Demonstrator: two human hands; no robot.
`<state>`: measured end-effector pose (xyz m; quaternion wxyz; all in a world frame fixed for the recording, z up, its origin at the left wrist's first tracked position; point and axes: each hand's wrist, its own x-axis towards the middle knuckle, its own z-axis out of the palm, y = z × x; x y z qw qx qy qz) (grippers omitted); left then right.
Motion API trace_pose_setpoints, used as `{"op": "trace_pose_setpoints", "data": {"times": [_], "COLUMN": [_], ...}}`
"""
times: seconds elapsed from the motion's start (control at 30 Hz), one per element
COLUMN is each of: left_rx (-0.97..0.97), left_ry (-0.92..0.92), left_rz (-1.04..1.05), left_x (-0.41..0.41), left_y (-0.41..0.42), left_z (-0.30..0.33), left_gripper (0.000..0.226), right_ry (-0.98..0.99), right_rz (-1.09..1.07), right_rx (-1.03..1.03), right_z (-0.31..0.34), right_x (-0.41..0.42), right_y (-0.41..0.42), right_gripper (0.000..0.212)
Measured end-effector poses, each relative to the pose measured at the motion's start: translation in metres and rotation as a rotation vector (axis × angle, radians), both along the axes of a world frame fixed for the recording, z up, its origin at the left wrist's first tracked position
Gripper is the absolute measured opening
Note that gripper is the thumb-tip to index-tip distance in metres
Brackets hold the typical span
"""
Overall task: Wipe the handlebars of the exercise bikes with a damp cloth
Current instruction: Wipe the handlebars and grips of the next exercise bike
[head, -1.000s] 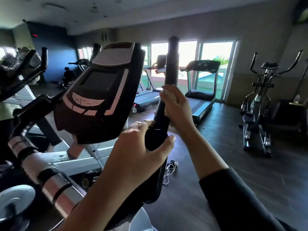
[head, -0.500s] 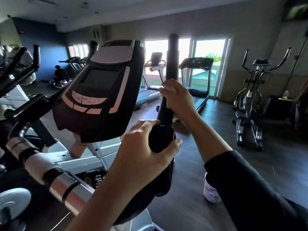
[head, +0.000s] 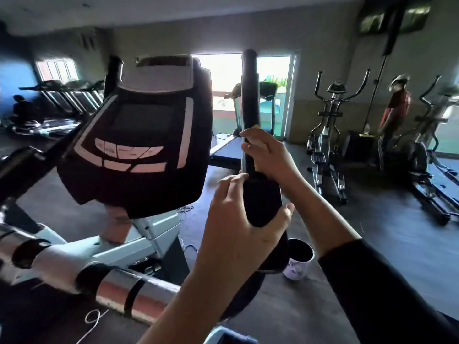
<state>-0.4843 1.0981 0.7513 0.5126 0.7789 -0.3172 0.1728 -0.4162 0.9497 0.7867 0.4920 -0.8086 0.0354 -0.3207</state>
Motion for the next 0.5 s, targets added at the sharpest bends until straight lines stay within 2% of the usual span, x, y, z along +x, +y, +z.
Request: {"op": "trace_pose_setpoints", "data": {"times": [0.1, 0.27, 0.5], "left_rx": [-0.007, -0.008, -0.008], "left_ry": [-0.005, -0.013, -0.077], "left_rz": [-0.020, -0.063, -0.101], "left_x": [0.001, 0.002, 0.001], "left_y": [0.003, 0.007, 0.019], "left_z": [-0.002, -0.006, -0.016], "left_gripper": [0.060, 0.063, 0.064], "right_ry": [0.034, 0.025, 0.029], "right_rz": [0.041, -0.044, 0.038], "right_rx": [-0.014, 0.051, 0.019], "right_z": [-0.006, 0.019, -0.002], "right_x": [-0.012, 0.003, -0.021], "right_y": [0.005, 0.008, 0.012], "right_gripper": [0.019, 0.018, 0.024]}}
